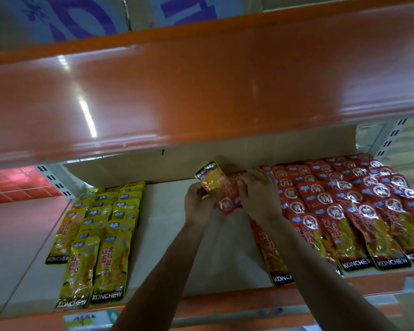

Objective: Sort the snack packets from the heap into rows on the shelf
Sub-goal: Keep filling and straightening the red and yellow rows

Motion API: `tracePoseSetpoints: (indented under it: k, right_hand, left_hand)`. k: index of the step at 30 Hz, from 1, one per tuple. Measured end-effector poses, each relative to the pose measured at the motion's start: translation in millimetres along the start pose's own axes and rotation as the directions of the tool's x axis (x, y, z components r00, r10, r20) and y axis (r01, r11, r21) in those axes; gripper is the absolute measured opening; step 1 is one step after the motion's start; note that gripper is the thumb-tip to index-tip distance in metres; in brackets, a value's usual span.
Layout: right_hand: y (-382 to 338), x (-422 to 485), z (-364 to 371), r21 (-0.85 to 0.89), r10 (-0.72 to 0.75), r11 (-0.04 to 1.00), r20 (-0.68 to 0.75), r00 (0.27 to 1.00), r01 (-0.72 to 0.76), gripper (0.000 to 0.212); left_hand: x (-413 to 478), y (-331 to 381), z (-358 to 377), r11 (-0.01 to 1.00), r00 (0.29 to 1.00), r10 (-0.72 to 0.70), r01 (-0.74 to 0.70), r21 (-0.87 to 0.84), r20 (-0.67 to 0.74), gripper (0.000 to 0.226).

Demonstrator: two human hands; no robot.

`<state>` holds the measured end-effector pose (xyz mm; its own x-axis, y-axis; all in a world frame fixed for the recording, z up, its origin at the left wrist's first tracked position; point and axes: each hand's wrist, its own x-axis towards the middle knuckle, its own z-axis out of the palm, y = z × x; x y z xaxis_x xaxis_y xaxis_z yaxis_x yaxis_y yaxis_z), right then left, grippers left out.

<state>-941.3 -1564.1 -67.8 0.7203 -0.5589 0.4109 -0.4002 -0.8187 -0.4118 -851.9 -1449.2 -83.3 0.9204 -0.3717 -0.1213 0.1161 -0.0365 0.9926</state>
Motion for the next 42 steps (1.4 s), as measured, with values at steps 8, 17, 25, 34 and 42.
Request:
tracePoseSetpoints:
  k: [8,17,25,34,42]
  right_hand:
    - [-16,6,-8,0.689,0.274,0.642,0.204,0.94,-0.337,0.054]
    - [3,26,-15,0.819,0.452,0.403,0.211,0.867,-0.409,0.029]
    - [-10,24,-6,0.279,0.184,0.929,0.216,0.959,-0.241,0.044]
    - [-21,6,3,0.005,-0.051,0.999,0.371,0.927,0.053,0.02]
    - [-14,-18,13,-0.188,-0.036,0.977,0.312,0.95,0.099,0.051]
  left_hand:
    - [-6,21,8,0.816,0.97,-0.003,0.142,-0.561,0.242,0.022]
    - [0,16,-3,0.924,0.98,-0.065,0.131,-0.359,0.19,0.013]
    - [-2,2,-4,0.93,0.955,0.066,-0.164,0.329,0.289,0.015]
    - [5,-5,-4,0.676,0.969,0.149,-0.244,0.696,0.196,0.034]
    - [9,-10,-2,0.513,0.962,0.21,-0.26,0.818,0.173,0.044]
